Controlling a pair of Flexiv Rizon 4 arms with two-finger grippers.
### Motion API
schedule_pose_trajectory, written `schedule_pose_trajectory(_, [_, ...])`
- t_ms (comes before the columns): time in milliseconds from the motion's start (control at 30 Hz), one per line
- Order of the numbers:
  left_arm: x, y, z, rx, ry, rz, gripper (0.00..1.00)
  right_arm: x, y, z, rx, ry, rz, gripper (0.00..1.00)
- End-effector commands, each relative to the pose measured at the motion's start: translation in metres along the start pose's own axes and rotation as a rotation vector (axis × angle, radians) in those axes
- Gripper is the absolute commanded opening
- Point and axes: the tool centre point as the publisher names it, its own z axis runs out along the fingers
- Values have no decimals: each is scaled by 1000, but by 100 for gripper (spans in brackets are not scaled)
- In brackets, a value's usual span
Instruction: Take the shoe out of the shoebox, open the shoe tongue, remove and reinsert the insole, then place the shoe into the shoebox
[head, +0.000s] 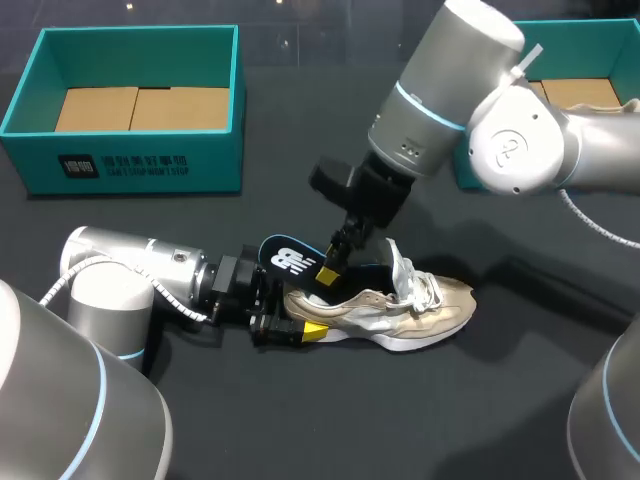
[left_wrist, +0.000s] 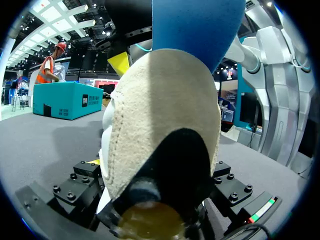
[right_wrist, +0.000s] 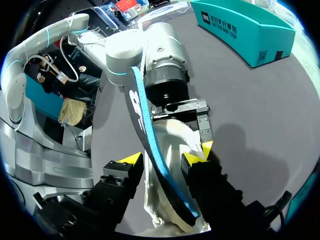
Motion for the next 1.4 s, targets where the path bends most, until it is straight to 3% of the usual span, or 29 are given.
schedule_pose_trajectory(33, [1, 2, -1, 0, -1, 0, 0, 3, -5, 2, -32, -7, 3, 47])
schedule_pose_trajectory(700, [1, 2, -1, 0, -1, 0, 0, -2, 9, 8, -102, 18, -30, 35])
schedule_pose_trajectory(833, [1, 2, -1, 0, -1, 0, 0, -2, 10, 10, -120, 22, -32, 22])
schedule_pose_trajectory(867, [1, 2, -1, 0, -1, 0, 0, -2, 10, 10, -126, 21, -34, 15])
schedule_pose_trajectory(900, [1, 2, -1, 0, -1, 0, 0, -2, 10, 10, -130, 20, -34, 0])
schedule_pose_trajectory(1100, [1, 2, -1, 0, -1, 0, 0, 7, 20, 4, -156, -18, -95, 0])
schedule_pose_trajectory(1400, [1, 2, -1, 0, -1, 0, 0, 28, 49, -21, -232, -71, -303, 0])
